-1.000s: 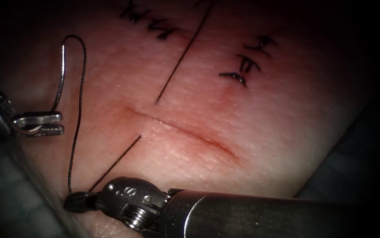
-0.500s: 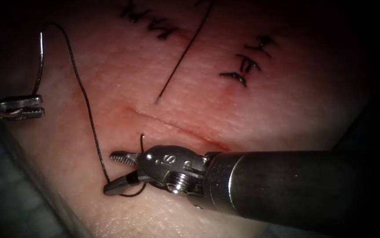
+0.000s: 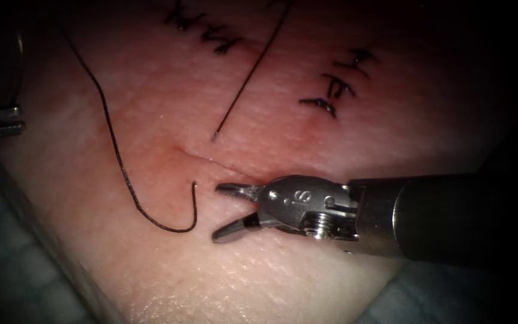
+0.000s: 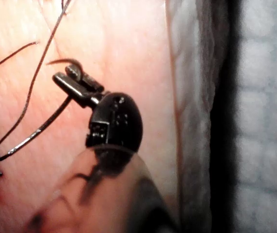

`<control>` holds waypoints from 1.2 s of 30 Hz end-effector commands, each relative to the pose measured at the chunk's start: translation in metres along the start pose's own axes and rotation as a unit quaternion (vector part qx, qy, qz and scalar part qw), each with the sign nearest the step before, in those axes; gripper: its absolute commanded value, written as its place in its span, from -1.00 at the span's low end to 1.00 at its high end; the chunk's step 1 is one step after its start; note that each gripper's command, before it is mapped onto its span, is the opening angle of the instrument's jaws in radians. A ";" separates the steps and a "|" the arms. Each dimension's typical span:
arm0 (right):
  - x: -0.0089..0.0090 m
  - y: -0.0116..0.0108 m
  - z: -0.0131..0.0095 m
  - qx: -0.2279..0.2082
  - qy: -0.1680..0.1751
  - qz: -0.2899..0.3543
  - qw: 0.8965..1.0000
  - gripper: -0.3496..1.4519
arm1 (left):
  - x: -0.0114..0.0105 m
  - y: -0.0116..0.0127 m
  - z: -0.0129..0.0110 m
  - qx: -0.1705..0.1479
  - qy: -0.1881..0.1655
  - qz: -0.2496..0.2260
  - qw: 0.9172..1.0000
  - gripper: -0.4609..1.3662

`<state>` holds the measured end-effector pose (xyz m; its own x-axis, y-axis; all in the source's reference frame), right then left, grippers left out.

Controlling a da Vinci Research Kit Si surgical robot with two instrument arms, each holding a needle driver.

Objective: Wound Closure
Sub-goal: Pull the suture through the cut with the right gripper until only a short tail is on top

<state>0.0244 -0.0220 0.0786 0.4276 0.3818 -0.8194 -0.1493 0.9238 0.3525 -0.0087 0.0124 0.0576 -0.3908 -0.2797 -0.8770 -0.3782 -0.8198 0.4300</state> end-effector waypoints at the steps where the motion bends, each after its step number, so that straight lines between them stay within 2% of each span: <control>1: -0.0006 0.0003 0.0000 0.000 0.007 -0.020 1.000 0.94 | -0.0001 -0.0002 -0.0002 0.004 -0.004 0.000 1.000 -0.88; 6: -0.0021 0.0011 0.0011 -0.002 0.010 -0.082 0.997 0.95 | -0.0002 -0.0008 -0.0004 0.007 -0.011 0.000 1.000 -0.88; 13: -0.0036 0.0023 0.0044 0.004 0.020 -0.089 0.996 0.95 | -0.0002 -0.0006 0.0001 0.008 -0.009 0.001 1.000 -0.88; 19: -0.0040 0.0029 0.0064 0.014 0.031 -0.094 0.995 0.90 | -0.0001 -0.0005 0.0000 0.008 -0.009 0.001 1.000 -0.88; 28: -0.0036 0.0028 0.0079 0.035 0.044 -0.081 0.995 0.76 | 0.0000 -0.0005 0.0000 0.008 -0.007 0.004 1.000 -0.88; 30: -0.0036 0.0027 0.0080 0.042 0.048 -0.082 0.995 0.64 | 0.0000 -0.0004 0.0001 0.007 -0.006 0.004 1.000 -0.88; 32: -0.0035 0.0026 0.0081 0.052 0.053 -0.086 0.994 0.38 | 0.0001 -0.0004 0.0002 0.007 -0.005 0.004 1.000 -0.88; 33: -0.0035 0.0025 0.0081 0.057 0.056 -0.088 0.993 0.13 | 0.0001 -0.0004 0.0003 0.007 -0.006 0.004 1.000 -0.88; 35: -0.0036 0.0024 0.0081 0.065 0.060 -0.082 0.993 -0.53 | 0.0001 -0.0003 0.0003 0.007 -0.005 0.004 1.000 -0.88; 36: -0.0037 0.0023 0.0081 0.070 0.062 -0.075 0.993 -1.00 | 0.0001 -0.0003 0.0004 0.007 -0.005 0.005 1.000 -0.88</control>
<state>0.0297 -0.0215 0.0860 0.3204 0.2503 -0.9136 0.0390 0.9601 0.2768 -0.0090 0.0128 0.0574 -0.4010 -0.2836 -0.8711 -0.3892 -0.8081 0.4422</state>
